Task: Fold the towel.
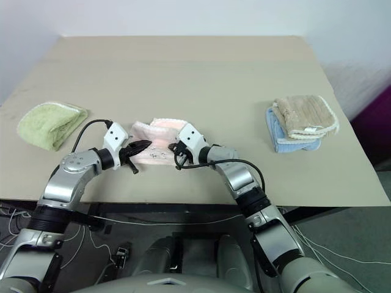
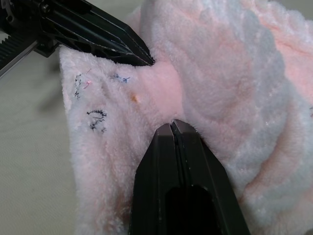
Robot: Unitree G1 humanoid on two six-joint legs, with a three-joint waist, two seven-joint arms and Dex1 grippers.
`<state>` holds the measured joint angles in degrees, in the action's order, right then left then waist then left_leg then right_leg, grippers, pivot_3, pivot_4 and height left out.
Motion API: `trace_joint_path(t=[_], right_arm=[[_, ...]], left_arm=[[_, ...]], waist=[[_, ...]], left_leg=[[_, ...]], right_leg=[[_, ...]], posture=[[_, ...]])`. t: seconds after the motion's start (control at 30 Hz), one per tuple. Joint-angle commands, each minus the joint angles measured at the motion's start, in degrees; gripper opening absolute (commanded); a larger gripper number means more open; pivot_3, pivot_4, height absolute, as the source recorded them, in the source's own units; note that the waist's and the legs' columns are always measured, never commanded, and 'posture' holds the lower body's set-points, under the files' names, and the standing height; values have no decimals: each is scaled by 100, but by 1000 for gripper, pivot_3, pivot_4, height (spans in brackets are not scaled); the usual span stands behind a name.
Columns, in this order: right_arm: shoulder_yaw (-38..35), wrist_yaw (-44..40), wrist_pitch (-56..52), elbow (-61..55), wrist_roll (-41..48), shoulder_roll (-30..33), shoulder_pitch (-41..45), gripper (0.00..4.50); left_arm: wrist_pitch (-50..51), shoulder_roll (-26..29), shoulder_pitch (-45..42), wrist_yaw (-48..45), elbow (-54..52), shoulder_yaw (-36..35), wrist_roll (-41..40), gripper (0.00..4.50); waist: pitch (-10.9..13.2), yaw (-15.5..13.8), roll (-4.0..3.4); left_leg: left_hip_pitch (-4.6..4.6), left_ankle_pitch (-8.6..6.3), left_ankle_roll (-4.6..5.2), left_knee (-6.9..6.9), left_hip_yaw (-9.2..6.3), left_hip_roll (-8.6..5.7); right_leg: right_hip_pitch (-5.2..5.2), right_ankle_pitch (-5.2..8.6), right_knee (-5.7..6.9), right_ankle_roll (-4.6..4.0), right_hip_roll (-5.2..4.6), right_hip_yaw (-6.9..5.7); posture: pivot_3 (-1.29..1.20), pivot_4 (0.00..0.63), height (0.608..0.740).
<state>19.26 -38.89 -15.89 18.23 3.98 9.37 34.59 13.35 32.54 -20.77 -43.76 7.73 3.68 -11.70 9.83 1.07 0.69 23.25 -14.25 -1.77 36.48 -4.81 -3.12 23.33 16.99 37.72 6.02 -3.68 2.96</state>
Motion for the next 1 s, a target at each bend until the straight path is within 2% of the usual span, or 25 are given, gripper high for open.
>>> trace_joint_path(t=[0.03, 0.2, 0.33, 0.4, 0.53, 0.67, 0.87, 0.9, 1.0], right_arm=[[-47, 33, 98, 20, -121, 70, -196, 0], [-358, -88, 177, -979, 149, 244, -390, 0], [-709, -109, -131, -1846, 381, 539, -533, 0], [-804, -75, -240, -2039, 406, 658, -575, 0], [-964, -8, -361, -2287, 406, 851, -616, 0], [-1015, 25, -414, -2400, 403, 940, -639, 0], [-1039, 119, -462, -2536, 408, 987, -716, 0], [-1037, 139, -467, -2562, 405, 990, -743, 0], [-1046, 199, -498, -2637, 410, 993, -794, 0]], left_arm=[[7, 15, 159, -65, -14, -118, -30, 30], [856, -335, 82, 189, -750, -1495, -1677, 30], [2041, 5, 89, 427, -809, -2557, -2745, 30], [2571, 225, 148, 403, -760, -2788, -3086, 30], [3460, 443, 148, 230, -346, -3104, -3712, 842], [4104, 415, -43, 264, 113, -3194, -4091, 2220], [4538, 319, -217, 111, 539, -2821, -4001, 4220], [4597, 278, -247, 89, 572, -2760, -4001, 4432], [4647, 222, -235, -89, 600, -2419, -3847, 4432]], waist=[[-1, 1, 1], [1, -8, 4], [2, 22, 5], [2, 34, 5], [2, 6, 4], [2, -17, 6], [3, -6, 7], [3, -5, 7], [3, -6, 7]], left_leg=[[-1, 0, 0, 0, 0, 0], [14, 0, 1, 11, -4, 0], [19, -1, 1, 19, -4, 3], [18, -1, 1, 18, -3, 6], [16, -1, 1, 19, -2, 3], [17, -1, 1, 25, -4, 2], [17, -1, 0, 25, -4, 2], [17, -1, 0, 25, -4, 2], [17, -1, 0, 25, -4, 2]], right_leg=[[-1, 0, 0, 0, 0, 0], [11, 0, 9, 0, -3, -1], [19, 0, 20, 0, -1, 0], [21, 1, 23, 0, -1, 2], [17, 1, 22, 0, 1, 1], [14, 1, 22, 0, -1, -2], [15, 1, 23, -1, -1, -1], [15, 1, 23, -1, -1, -1], [15, 1, 23, -1, -1, -1]], posture=[[0, 150, 740], [0, 150, 740], [0, 150, 740], [0, 150, 740], [0, 150, 740], [0, 150, 740], [0, 150, 740], [0, 150, 740], [0, 150, 740]])
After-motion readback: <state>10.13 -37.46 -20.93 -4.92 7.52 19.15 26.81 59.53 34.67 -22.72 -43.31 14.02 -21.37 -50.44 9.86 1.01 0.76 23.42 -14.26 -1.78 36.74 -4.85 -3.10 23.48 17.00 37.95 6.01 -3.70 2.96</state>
